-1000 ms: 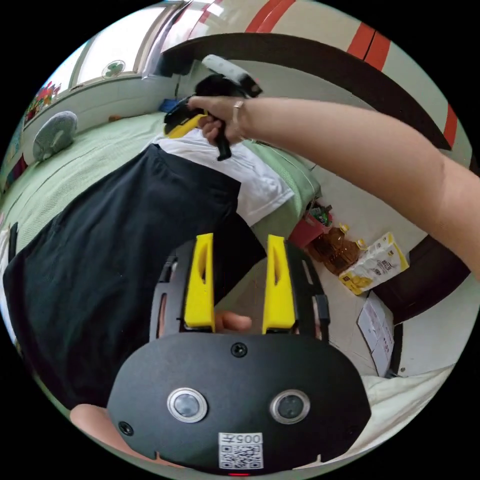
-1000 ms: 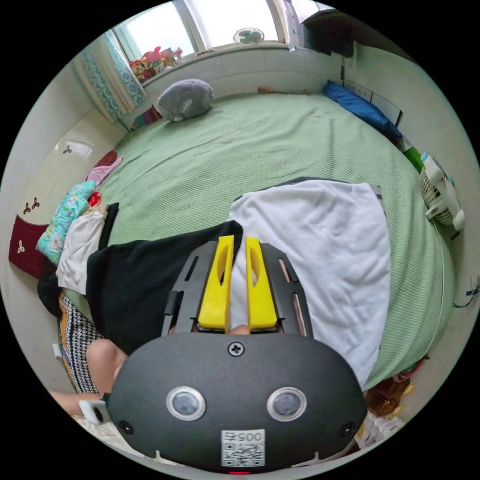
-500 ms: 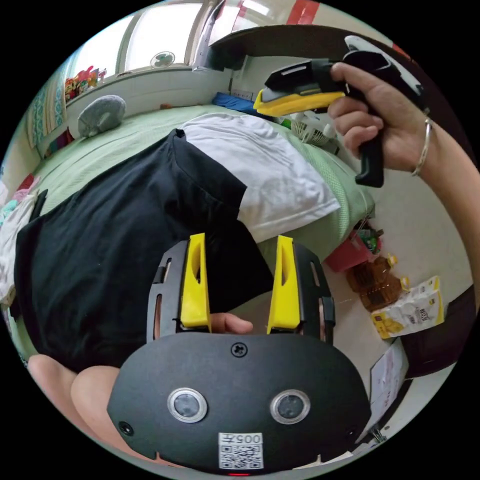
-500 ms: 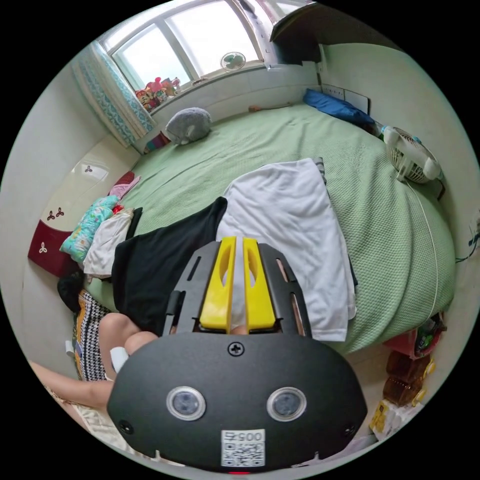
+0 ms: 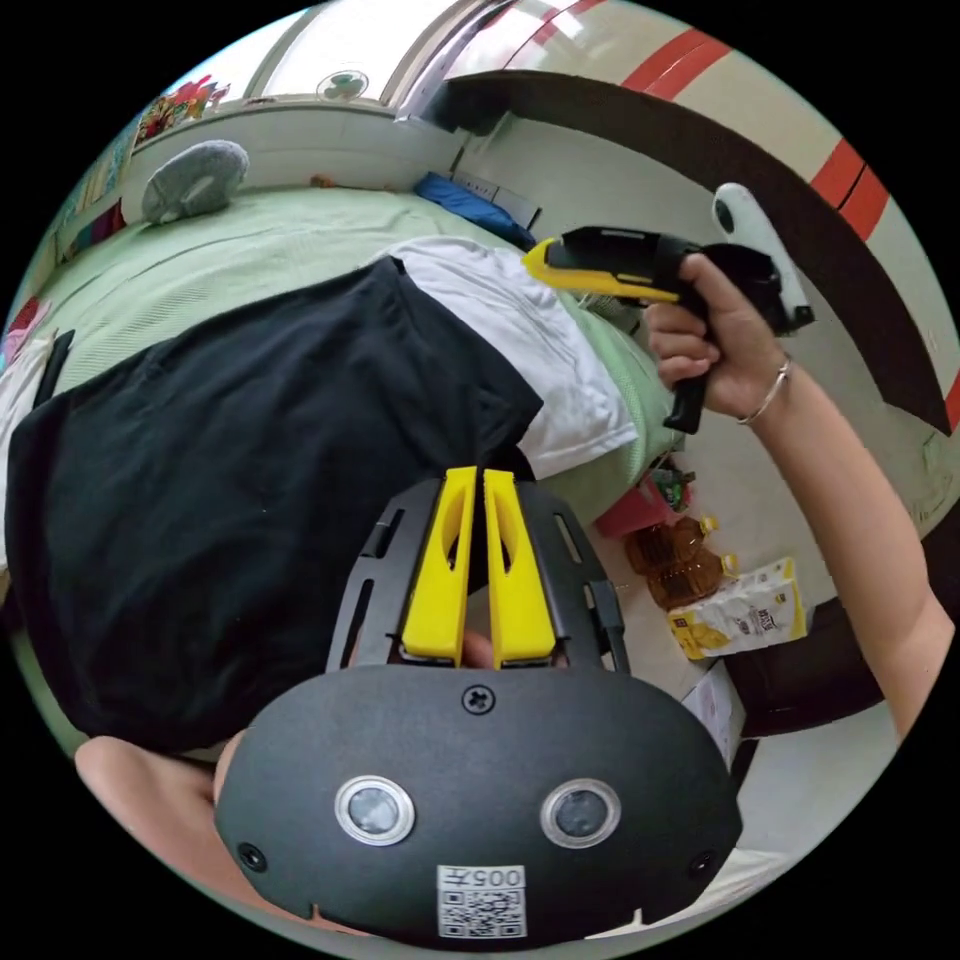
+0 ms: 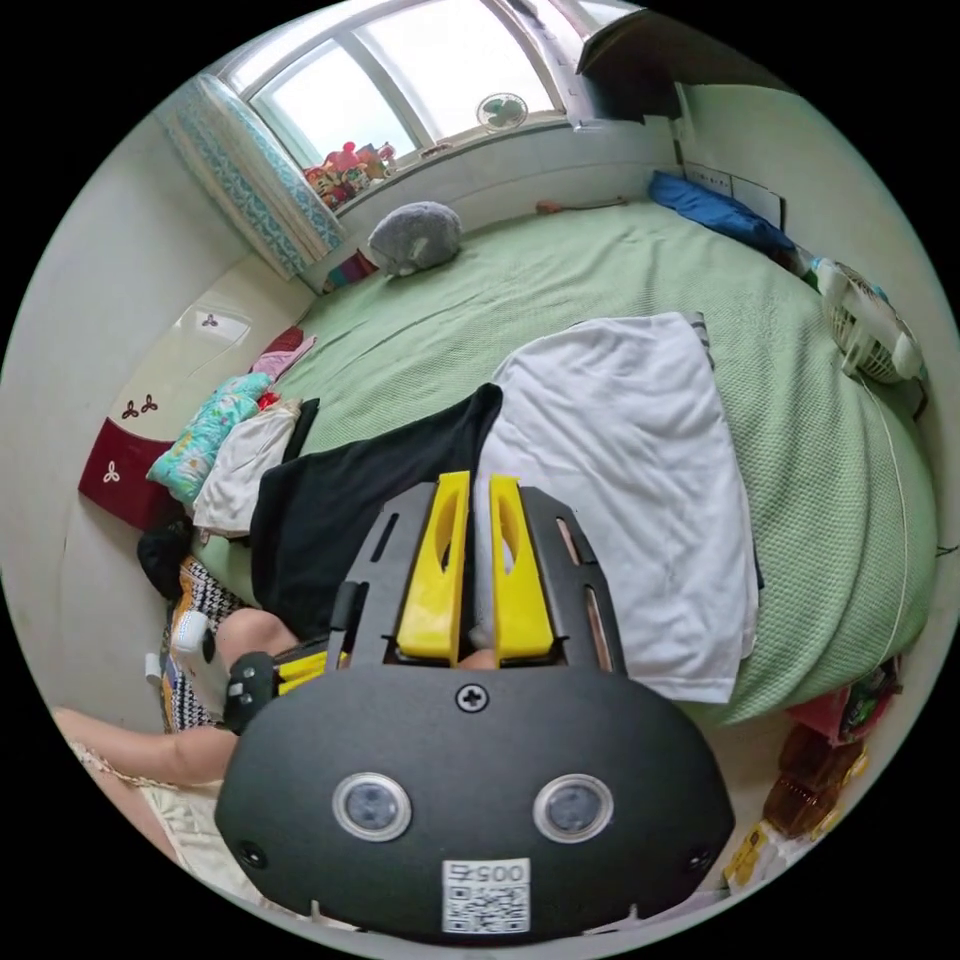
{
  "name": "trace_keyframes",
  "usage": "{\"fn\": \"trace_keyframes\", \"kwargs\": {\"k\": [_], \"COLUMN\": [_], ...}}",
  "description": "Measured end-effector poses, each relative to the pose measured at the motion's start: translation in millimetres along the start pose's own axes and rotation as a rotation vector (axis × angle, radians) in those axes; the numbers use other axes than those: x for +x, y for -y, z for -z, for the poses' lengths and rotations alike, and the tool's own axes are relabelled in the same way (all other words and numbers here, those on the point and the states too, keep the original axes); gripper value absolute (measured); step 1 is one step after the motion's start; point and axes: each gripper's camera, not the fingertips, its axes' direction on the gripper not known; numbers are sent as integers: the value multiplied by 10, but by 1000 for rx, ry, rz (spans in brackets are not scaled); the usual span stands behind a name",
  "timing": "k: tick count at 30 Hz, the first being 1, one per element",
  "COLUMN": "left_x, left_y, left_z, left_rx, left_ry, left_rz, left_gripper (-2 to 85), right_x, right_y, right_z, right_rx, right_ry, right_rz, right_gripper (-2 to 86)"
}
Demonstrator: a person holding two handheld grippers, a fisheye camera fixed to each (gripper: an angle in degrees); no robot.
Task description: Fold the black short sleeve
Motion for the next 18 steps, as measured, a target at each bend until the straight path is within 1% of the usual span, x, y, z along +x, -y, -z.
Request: {"fn": "trace_keyframes", "kwargs": {"k": [3,6,9,14,18], "left_x": [-113,-65,53,248,293], "left_y": [3,-31,-41,-17,-85], "left_z": [117,103,-18,-186,-100], "left_rx": [9,5,-46,-113,-84], "left_ry": [-29,-58,-57,-77,-100], "left_rz": [12,-9,-41,-103,-127], "left_gripper": [30,20,3,-2,2], "right_x": [-57,-48,-69,-177,-257], "right_y": [24,12,-25,-139,-272], "right_z": [-119,-189,-226,-211,-111], "right_rx": [-41,-55,-62,-81,-71], "right_ry": [-35,-17,6,-32,-40], "right_rz": [35,19,8,33,72], "right_gripper": [54,55,57,59,61]}}
